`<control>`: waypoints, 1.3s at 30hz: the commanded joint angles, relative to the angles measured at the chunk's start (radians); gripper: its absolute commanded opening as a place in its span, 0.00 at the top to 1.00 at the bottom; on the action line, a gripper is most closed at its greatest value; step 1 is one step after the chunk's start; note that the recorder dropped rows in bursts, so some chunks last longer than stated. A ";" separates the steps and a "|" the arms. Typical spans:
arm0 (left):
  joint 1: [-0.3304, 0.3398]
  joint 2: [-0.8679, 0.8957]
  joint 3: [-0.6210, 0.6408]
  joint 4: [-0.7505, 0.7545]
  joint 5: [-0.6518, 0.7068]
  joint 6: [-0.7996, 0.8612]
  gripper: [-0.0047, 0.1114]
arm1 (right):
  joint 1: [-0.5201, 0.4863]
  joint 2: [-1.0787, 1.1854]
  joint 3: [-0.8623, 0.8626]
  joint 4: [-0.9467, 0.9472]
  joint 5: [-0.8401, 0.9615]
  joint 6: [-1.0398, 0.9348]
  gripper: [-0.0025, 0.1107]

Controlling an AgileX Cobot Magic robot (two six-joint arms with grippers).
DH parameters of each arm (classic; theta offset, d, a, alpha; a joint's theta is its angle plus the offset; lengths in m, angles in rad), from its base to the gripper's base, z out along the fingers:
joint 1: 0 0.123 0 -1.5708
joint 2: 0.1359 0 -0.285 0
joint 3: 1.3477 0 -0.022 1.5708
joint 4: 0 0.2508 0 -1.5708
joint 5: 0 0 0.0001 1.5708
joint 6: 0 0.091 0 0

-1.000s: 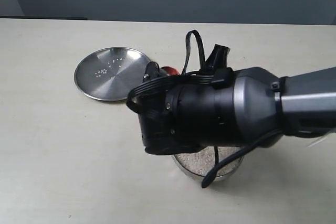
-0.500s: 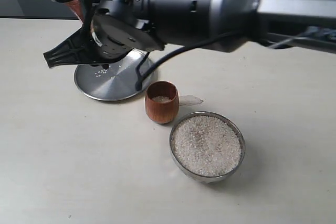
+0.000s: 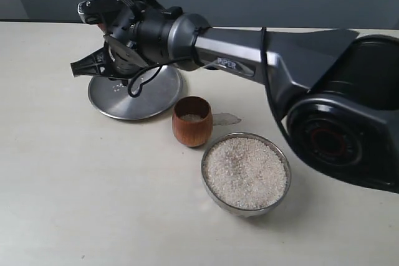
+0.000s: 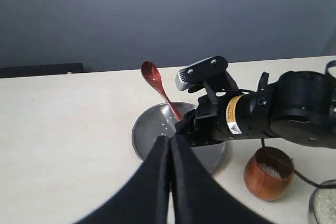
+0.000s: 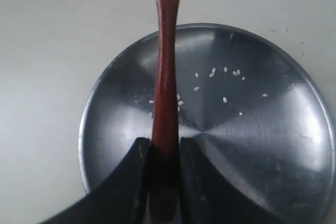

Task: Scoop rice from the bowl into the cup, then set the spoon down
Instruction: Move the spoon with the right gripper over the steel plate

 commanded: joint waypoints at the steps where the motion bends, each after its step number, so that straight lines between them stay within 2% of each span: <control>1: 0.004 0.001 -0.008 -0.003 -0.007 0.000 0.96 | -0.011 0.083 -0.116 0.061 0.065 -0.078 0.98; 7: 0.004 0.001 -0.008 -0.003 -0.007 0.000 0.96 | -0.011 0.131 -0.174 0.070 0.122 -0.131 0.98; 13: 0.004 0.001 -0.008 -0.003 -0.007 0.000 0.96 | -0.018 0.132 -0.174 0.001 0.198 -0.158 0.98; 22: 0.004 0.001 -0.008 -0.003 -0.007 0.000 0.96 | -0.060 0.132 -0.174 0.171 0.248 -0.290 0.98; 33: 0.004 0.001 -0.008 -0.003 -0.007 0.000 0.96 | -0.066 0.135 -0.174 0.177 0.295 -0.330 0.98; 35: 0.004 0.001 -0.008 -0.003 -0.007 0.000 0.96 | -0.066 0.138 -0.174 0.174 0.293 -0.330 0.92; 39: 0.004 0.001 -0.008 -0.003 -0.007 0.000 0.96 | -0.066 0.142 -0.174 0.186 0.286 -0.330 0.74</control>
